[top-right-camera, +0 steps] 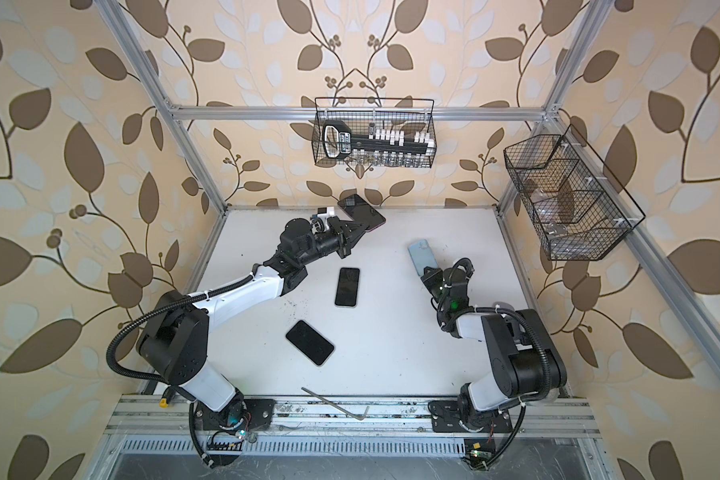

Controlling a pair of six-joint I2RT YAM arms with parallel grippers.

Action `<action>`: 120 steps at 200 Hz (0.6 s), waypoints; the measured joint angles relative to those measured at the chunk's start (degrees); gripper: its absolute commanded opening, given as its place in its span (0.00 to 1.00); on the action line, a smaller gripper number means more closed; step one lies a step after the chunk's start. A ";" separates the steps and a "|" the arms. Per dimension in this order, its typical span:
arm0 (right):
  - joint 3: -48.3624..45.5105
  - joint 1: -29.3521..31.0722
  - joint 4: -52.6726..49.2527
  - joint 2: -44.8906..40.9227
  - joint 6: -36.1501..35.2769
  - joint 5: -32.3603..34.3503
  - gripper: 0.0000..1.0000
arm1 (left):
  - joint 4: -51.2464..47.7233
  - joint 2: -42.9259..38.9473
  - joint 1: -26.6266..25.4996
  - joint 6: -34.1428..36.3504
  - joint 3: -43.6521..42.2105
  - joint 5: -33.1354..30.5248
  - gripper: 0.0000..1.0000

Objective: Take the phone out of the phone case
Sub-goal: 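Draw the pale blue case away with the right gripper while the left holds the phone, then lower the pale blue case onto the table and open the right gripper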

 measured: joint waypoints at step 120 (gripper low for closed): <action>-0.04 -5.62 2.75 3.91 3.74 8.44 0.04 | -1.92 -2.73 3.37 1.38 -3.32 2.34 0.00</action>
